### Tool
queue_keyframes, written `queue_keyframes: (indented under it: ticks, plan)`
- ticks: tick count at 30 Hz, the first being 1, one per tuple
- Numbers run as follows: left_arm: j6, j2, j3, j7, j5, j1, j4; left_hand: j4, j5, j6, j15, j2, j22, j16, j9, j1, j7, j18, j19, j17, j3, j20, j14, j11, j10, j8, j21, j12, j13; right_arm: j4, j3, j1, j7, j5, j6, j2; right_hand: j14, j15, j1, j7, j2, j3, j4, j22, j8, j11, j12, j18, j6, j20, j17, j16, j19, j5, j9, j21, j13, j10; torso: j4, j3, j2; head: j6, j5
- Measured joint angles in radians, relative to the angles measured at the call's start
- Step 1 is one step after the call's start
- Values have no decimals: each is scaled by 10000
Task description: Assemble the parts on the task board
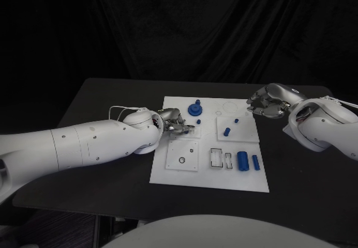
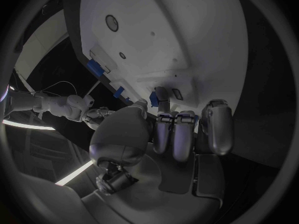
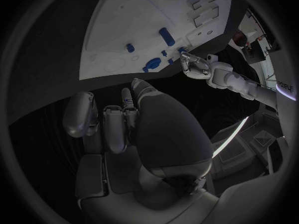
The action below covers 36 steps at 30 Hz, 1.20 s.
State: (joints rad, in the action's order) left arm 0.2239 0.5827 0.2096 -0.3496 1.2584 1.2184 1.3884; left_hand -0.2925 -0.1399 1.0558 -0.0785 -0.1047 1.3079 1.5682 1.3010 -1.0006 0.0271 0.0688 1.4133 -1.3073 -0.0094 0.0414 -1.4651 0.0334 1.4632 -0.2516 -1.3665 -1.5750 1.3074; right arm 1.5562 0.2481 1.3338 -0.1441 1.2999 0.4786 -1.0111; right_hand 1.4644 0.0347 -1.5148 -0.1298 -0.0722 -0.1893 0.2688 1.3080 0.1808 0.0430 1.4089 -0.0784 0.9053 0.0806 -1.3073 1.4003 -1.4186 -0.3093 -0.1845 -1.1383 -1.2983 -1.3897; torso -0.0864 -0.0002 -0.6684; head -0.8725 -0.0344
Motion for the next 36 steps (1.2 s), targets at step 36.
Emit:
queue_keyframes:
  ticks: [36]
  plan:
    - [81, 32, 3, 142, -2, -37, -50, -13, -1464, 185, 73, -1461, -3, 0, 89, 1141, 31, 0, 1, -7, -1006, 1, 0, -34, 33, -94, 39, 0, 0, -38, -3, -15, -179, -62, -252, 4, 0, 0, 3, 0, -2, -54, 1, -4, 0, 36, -62, 1, 0, -27, 0, -105, 26, -41, -2, 118, 99, 36, -3, 0, 1, 0, -11]
